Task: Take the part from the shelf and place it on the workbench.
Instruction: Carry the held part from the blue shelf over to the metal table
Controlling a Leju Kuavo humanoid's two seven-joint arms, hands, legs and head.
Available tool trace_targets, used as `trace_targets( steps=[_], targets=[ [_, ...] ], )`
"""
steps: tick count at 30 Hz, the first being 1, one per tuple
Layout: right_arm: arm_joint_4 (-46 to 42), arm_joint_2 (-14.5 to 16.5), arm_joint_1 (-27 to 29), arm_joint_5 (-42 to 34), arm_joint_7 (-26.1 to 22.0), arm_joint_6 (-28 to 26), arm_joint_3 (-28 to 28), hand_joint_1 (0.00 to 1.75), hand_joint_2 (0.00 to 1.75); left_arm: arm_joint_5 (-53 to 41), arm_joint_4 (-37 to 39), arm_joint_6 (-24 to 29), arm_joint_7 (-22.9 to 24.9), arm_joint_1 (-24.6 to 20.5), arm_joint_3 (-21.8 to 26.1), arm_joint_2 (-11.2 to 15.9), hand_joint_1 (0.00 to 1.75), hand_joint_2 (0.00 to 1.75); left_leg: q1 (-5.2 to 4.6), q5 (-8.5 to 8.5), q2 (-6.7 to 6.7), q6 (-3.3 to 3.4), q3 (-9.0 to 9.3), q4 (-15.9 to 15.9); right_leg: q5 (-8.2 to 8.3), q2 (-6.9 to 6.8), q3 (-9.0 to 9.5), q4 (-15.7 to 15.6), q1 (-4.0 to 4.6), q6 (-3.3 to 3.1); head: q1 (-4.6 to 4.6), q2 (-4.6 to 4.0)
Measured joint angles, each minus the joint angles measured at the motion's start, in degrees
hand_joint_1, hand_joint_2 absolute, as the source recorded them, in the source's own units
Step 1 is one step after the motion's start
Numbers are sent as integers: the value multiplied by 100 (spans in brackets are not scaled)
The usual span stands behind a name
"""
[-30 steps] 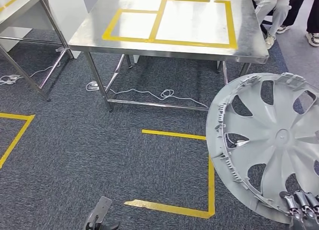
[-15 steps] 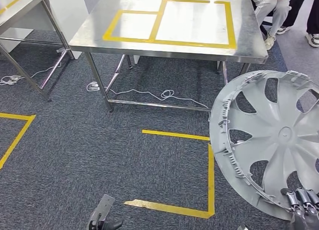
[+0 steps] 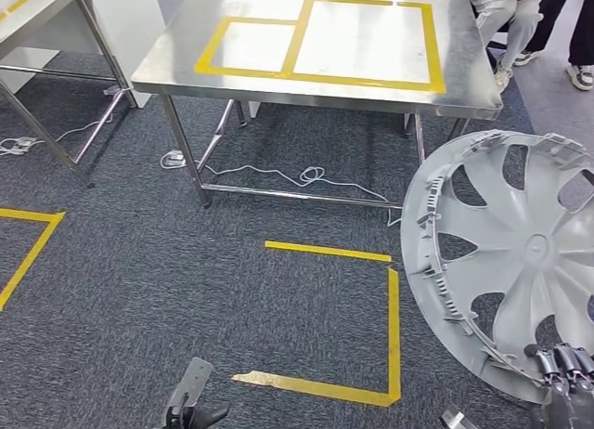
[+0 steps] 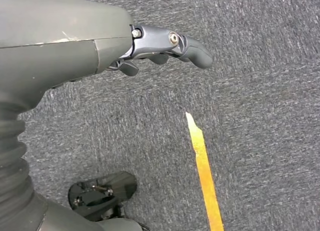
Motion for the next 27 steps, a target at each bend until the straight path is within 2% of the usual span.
trace_targets(
  steps=[2, 4, 5, 6, 7, 9, 10, 11, 12, 14, 16, 17, 18, 20, 21, 22, 23, 24, 26, 27],
  targets=[
    [-1, -58, 2, -1, 15, 0, 33, 175, 175, 9, -1, 8, -11, -11, -1, -20, 0, 175, 38, 78, 48, 50, 33, -127, -206, 12, -162, 304, 6, 27, 19, 0],
    [2, -101, 0, -2, 19, 0, 64, 175, 175, 17, -1, 15, -18, -15, -2, -37, 0, 175, 44, 97, 103, 69, 28, -156, -567, 17, -510, 1035, -6, 60, 34, 0],
    [6, -111, 0, -2, 8, 0, 76, 175, 175, 21, -1, 20, -17, -13, -2, -43, 0, 175, 45, 95, 127, 66, 21, -153, -686, 15, -670, 1371, -13, 80, 35, 0],
    [13, -116, 2, -2, -17, 0, 85, 175, 175, 27, 0, 27, -14, -11, -2, -47, 0, 175, 48, 89, 151, 56, 20, -147, -703, 10, -748, 1536, -23, 100, 32, 0],
    [19, -118, 3, -2, -57, 0, 90, 175, 175, 32, 0, 37, -9, -12, -2, -49, 0, 175, 58, 79, 168, 38, 20, -134, -608, 2, -713, 1468, -34, 120, 32, 0],
    [26, -118, 0, -2, -179, 0, 92, 175, 175, 46, -1, 63, 16, -17, -2, -55, 0, 175, 92, 33, 190, -35, 21, -67, -244, -44, -341, 753, -65, 168, 33, 0],
    [28, -116, -3, -3, -251, 0, 93, 175, 175, 52, -2, 80, 39, -24, -2, -52, 0, 175, 92, 0, 193, -83, 10, -11, -132, -63, -150, 397, -71, 172, 46, 0],
    [28, -115, -4, -3, -325, 0, 93, 175, 175, 59, -3, 107, 70, -29, -2, -52, 0, 175, 84, -27, 193, -126, -5, 40, -84, -69, -14, 161, -74, 136, 51, 0],
    [29, -110, -4, -4, -390, 0, 92, 175, 175, 62, -5, 138, 107, -33, -3, -50, 0, 175, 67, -43, 193, -161, -19, 76, -100, -68, 40, 75, -69, 85, 51, 0],
    [28, -91, 10, -4, -497, 0, 79, 175, 175, 68, -7, 221, 195, -33, -4, -47, 0, 175, 58, -45, 193, -196, -34, 102, -119, -32, 32, 114, -59, -49, 38, 0],
    [28, -61, 19, -4, -579, 0, 54, 175, 175, 70, -7, 268, 287, -35, -4, -44, 0, 175, 82, -153, 137, -237, -74, 222, -116, -8, 18, 129, -56, -119, 29, 0],
    [28, -46, 15, -4, -610, 0, 43, 175, 175, 68, -7, 270, 331, -37, -4, -44, 0, 175, 91, -295, 83, -257, -155, 426, -112, 4, 15, 129, -55, -149, 26, 0],
    [28, -27, 8, -4, -637, 0, 34, 175, 175, 63, -7, 263, 386, -38, -5, -45, 0, 175, 97, -489, 21, -269, -294, 758, -109, 17, 12, 128, -48, -175, 22, 0],
    [31, 10, -4, -4, -681, 0, 25, 175, 175, 50, -7, 232, 483, -34, -9, -45, 0, 175, 95, -845, -50, -260, -646, 1552, -106, 54, 0, 128, -16, -206, 18, 0],
    [35, 25, -7, -4, -697, 0, 23, 175, 175, 41, -7, 213, 519, -31, -10, -44, 0, 175, 88, -900, -61, -237, -761, 1798, -105, 76, -1, 129, 5, -215, 17, 0],
    [39, 37, -11, -4, -710, 0, 22, 175, 175, 30, -7, 197, 538, -31, -14, -43, 0, 175, 73, -832, -68, -199, -779, 1821, -107, 100, 3, 129, 30, -220, 17, 0],
    [43, 45, -15, -4, -717, 0, 21, 175, 175, 20, -7, 186, 549, -32, -20, -41, 0, 175, 52, -658, -78, -144, -697, 1619, -109, 124, 13, 129, 54, -225, 17, 0],
    [46, 51, -20, -4, -720, 0, 20, 175, 175, 4, -7, 184, 557, -34, -27, -40, 0, 175, 20, -416, -102, -67, -532, 1236, -112, 147, 25, 128, 71, -230, 17, 0],
    [53, 68, -43, -4, -722, -1, 17, 175, 175, -24, -7, 184, 569, -38, -39, -23, 0, 175, -40, -94, -174, 94, -226, 522, -112, 183, 24, 130, 85, -230, 38, 0],
    [61, 75, -59, -4, -720, -1, 17, 175, 175, -38, -7, 179, 579, -40, -45, -24, 0, 175, -61, -45, -202, 93, -139, 291, -114, 194, 3, 140, 82, -231, 35, 0]
  ],
)
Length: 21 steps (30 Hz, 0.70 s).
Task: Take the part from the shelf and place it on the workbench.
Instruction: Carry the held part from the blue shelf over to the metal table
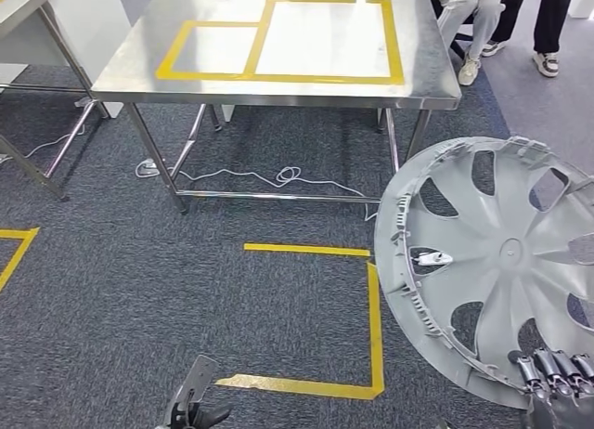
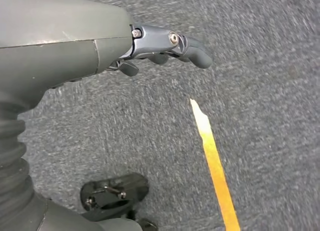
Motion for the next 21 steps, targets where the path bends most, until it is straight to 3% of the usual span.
trace_targets(
  steps=[3, 4, 5, 12, 21],
  targets=[
    [41, 13, -27, 0, 7, -2, -1, 175, 175, -24, 0, -42, 41, 0, -41, -11, 0, 175, -14, -14, -9, -207, 27, -162, 0, 9, -54, 19, -15, 2, -28, 0],
    [56, 15, -32, 0, 8, -2, -1, 175, 175, -28, 0, -68, 51, 1, -58, -8, 0, 175, -16, -5, -11, -220, 21, -156, 5, 8, -54, 11, -21, 11, -28, 0],
    [71, 15, -44, 0, 10, -2, -1, 175, 175, -33, 0, -96, 59, 0, -74, -7, 0, 175, -20, -5, -11, -190, 19, -154, 13, 7, -50, 1, -23, 23, -27, 0],
    [141, 16, -96, 0, 29, -2, -1, 175, 175, -68, 0, -120, 129, -5, -136, -13, 0, 175, -29, 8, -10, -151, 8, -145, 51, 10, -37, -42, -34, 80, -26, 0],
    [177, 19, -146, 0, -113, -2, -22, 175, 175, -33, 0, -376, 145, -5, -145, -11, 0, 175, -34, 14, -10, -136, 5, -137, 68, 10, -39, -50, -43, 99, -28, 0]
  ],
)
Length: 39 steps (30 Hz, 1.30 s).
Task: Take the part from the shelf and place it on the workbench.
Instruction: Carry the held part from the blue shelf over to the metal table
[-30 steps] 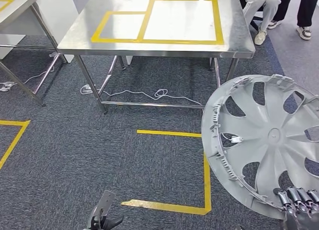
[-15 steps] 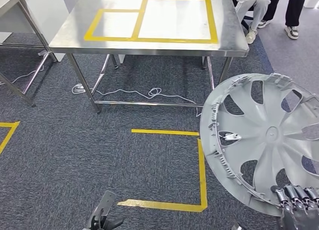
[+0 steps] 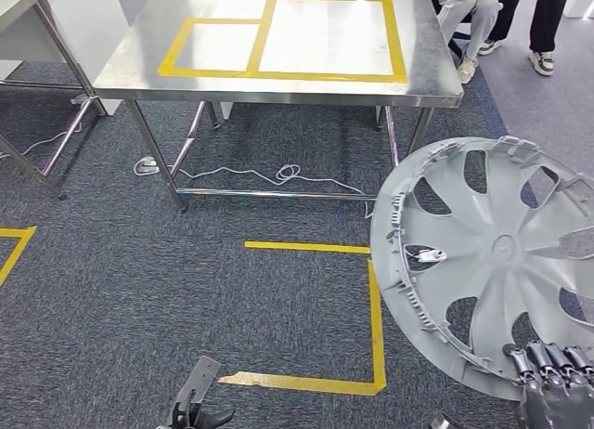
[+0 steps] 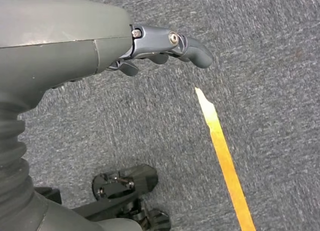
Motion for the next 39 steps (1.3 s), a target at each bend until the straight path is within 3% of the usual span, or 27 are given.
trace_targets(
  steps=[8, 12, 14, 17, 18, 19, 22, 24, 26, 28, 30, 31, 32, 34, 35, 36, 38, 39],
  targets=[
    [44, 37, -70, 0, -53, 0, -1, 175, 175, 3, 0, -15, 94, -7, -42, 30, 0, 175, -26, -18, 0, 64, -16, 32, 13, 0, -2, -13, -17, 29, -2, 0],
    [57, 40, -88, 0, -56, -1, 2, 175, 175, 10, -3, 14, 101, -25, -88, 27, 0, 175, -9, -72, 3, 206, 42, -93, 94, -25, -34, 130, -19, 126, 3, 0],
    [63, 40, -95, -1, -28, -1, 4, 175, 175, 25, -4, 20, 103, -27, -102, 20, 0, 175, 16, -112, 16, 269, 140, -137, -63, -89, -218, 461, -17, 138, 28, 0],
    [85, 40, -100, -1, 5, -1, 9, 175, 175, 47, -4, 20, 110, -5, -120, 15, 0, 175, 22, -175, 57, 273, 214, -136, -502, -132, -819, 1444, -28, 160, 44, 0],
    [98, 40, -92, 0, 9, -1, 11, 175, 175, 53, -4, 20, 115, 8, -122, 15, 0, 175, 28, -202, 70, 252, 250, -133, -520, -138, -962, 1620, -39, 182, 44, 0],
    [110, 40, -82, 0, 10, -2, 13, 175, 175, 62, -4, 20, 121, 20, -123, 15, 0, 175, 42, -236, 79, 220, 304, -131, -422, -147, -991, 1579, -54, 212, 44, 0],
    [136, 41, -64, 0, 15, -2, 23, 175, 175, 86, -6, 20, 127, 36, -126, 18, 0, 175, 102, -407, 100, 89, 536, -120, 156, -228, -602, 566, -96, 320, 59, 0],
    [150, 43, -70, 0, 18, -5, 34, 175, 175, 97, -6, 21, 128, 33, -126, 26, 0, 175, 97, -519, 116, 5, 625, -129, 237, -268, -399, 147, -76, 240, 99, 0],
    [161, 50, -61, 0, 25, -9, 40, 175, 175, 102, -7, 25, 130, 26, -126, 31, 0, 175, 85, -520, 127, -52, 643, -95, 140, -247, -319, 107, -55, 65, 114, 0],
    [169, 62, -32, 0, 30, -12, 42, 175, 175, 103, -8, 34, 132, 17, -126, 31, 0, 175, 97, -269, 123, -106, 394, 380, 76, -224, -203, 59, -64, -37, 96, 0],
    [173, 74, -16, 0, 23, -14, 45, 175, 175, 103, -9, 42, 134, 23, -126, 29, 0, 175, 108, -91, 114, -158, -161, 1200, -26, -209, -1, -37, -63, -107, 82, 0],
    [174, 79, -14, 0, 20, -14, 47, 175, 175, 104, -9, 45, 134, 38, -126, 30, 0, 175, 110, -201, 112, -173, -425, 1504, -89, -196, 122, -89, -59, -126, 80, 0],
    [175, 82, -13, 0, 20, -14, 49, 175, 175, 105, -9, 45, 134, 57, -126, 31, 0, 175, 110, -443, 111, -179, -634, 1664, -157, -176, 256, -138, -52, -137, 79, 0],
    [176, 85, -11, 0, 24, -14, 50, 175, 175, 107, -9, 47, 134, 87, -126, 31, 0, 175, 107, -978, 110, -155, -878, 1605, -320, -130, 557, -222, -29, -143, 79, 0],
    [177, 86, -12, 1, 25, -14, 50, 175, 175, 107, -9, 47, 136, 97, -126, 32, 0, 175, 99, -1086, 108, -122, -931, 1421, -414, -110, 718, -258, -9, -143, 76, 0],
    [178, 87, -11, 1, 24, -14, 50, 175, 175, 108, -9, 47, 139, 109, -126, 32, 0, 175, 86, -964, 101, -67, -954, 1144, -516, -96, 867, -289, 12, -144, 72, 0],
    [196, 99, -23, 2, 24, -13, 52, 175, 175, 117, -9, 47, 156, 150, -125, 53, 0, 175, 14, -3, 53, 75, -949, 446, -732, -55, 1132, -336, 44, -137, 79, 0],
    [208, 106, -35, 2, 22, -13, 55, 175, 175, 122, -9, 47, 171, 170, -125, 62, 0, 175, -25, 433, 24, 114, -916, 203, -849, -35, 1258, -378, 52, -127, 86, 0]
  ],
)
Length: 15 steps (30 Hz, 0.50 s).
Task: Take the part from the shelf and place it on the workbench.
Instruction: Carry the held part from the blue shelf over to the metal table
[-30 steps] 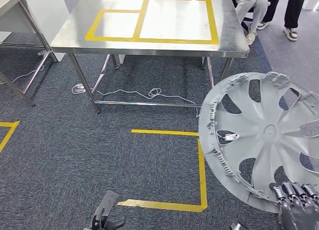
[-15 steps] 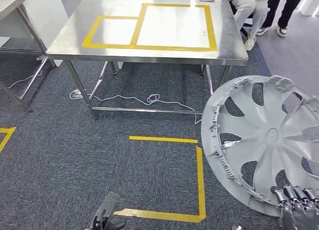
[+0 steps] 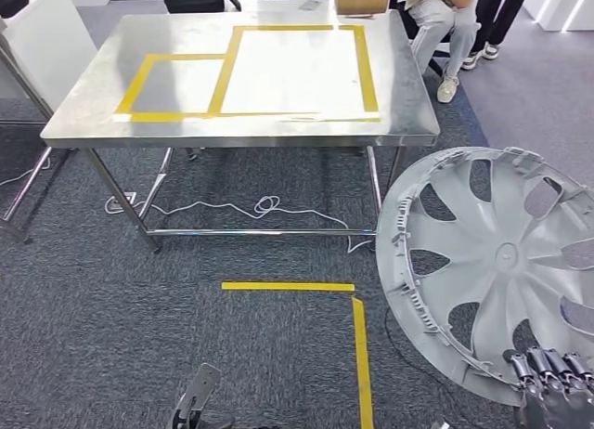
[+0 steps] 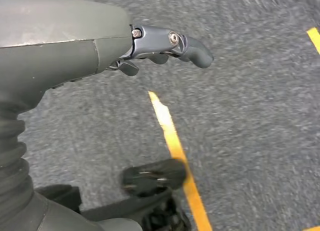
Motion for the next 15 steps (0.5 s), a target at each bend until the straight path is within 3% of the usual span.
trace_targets(
  steps=[1, 3, 4, 5, 6, 7, 8, 10, 11, 12, 14, 15],
  targets=[
    [13, 9, -9, 0, 1, 1, 3, 175, 175, 7, -4, 2, 12, 7, 0, 9, 0, 175, -34, 255, -28, 14, 59, -156, -67, 21, 168, -29, 2, 23, 10, 0],
    [26, 17, -32, 0, 9, 1, 10, 175, 175, 16, -13, 11, 27, -51, 0, 9, 0, 175, -51, 134, -51, 14, 290, -245, 18, 28, 335, 93, -2, 97, 6, 1],
    [31, 21, -52, 0, 18, 1, 15, 175, 175, 24, -17, 20, 30, -99, 1, 13, 0, 175, -43, 74, -48, 34, 430, -293, 168, 3, 267, 366, -5, 134, 11, -1],
    [40, 21, -79, 0, 30, -1, 21, 175, 175, 31, -18, 32, 32, -142, 2, 16, 0, 175, -31, 40, -37, 66, 562, -331, 290, -32, 57, 731, -6, 165, 19, -2],
    [49, 21, -105, 0, 45, -2, 27, 175, 175, 45, -19, 44, 36, -168, 3, 17, 0, 175, -16, 21, -27, 98, 679, -363, 299, -68, -213, 1120, -5, 184, 26, -2],
    [61, 22, -120, 0, 66, -4, 32, 175, 175, 57, -19, 58, 39, -176, 3, 16, 0, 175, -10, -20, -16, 120, 765, -382, 186, -97, -491, 1446, -4, 192, 43, -3],
    [76, 22, -124, 0, 84, -5, 35, 175, 175, 68, -19, 70, 43, -167, 3, 11, 0, 175, -5, -67, -17, 140, 847, -408, -73, -106, -740, 1627, -5, 201, 43, -2],
    [109, 22, -117, -1, 103, -6, 39, 175, 175, 80, -19, 88, 48, -128, 4, 5, 0, 175, 1, -188, -37, 150, 1009, -453, -655, -107, -1107, 1632, -7, 222, 46, -2],
    [122, 22, -112, -2, 102, -6, 44, 175, 175, 81, -19, 96, 49, -111, 5, 5, 0, 175, 0, -250, -49, 147, 1088, -466, -735, -107, -1213, 1460, -5, 226, 47, -2],
    [129, 22, -107, -2, 100, -6, 49, 175, 175, 82, -19, 103, 49, -101, 7, 5, 0, 175, -6, -311, -57, 142, 1156, -469, -572, -109, -1267, 1188, -2, 217, 50, -2],
    [133, 22, -91, -2, 98, -6, 59, 175, 175, 82, -19, 111, 49, -88, 8, 3, 0, 175, -25, -417, -64, 126, 1240, -459, 279, -117, -1275, 555, 20, 139, 46, -2],
    [135, 22, -84, -2, 97, -6, 64, 175, 175, 83, -18, 114, 49, -86, 8, 0, 0, 175, -33, -457, -67, 107, 1254, -450, 628, -120, -1259, 347, 34, 91, 47, -2]
  ],
)
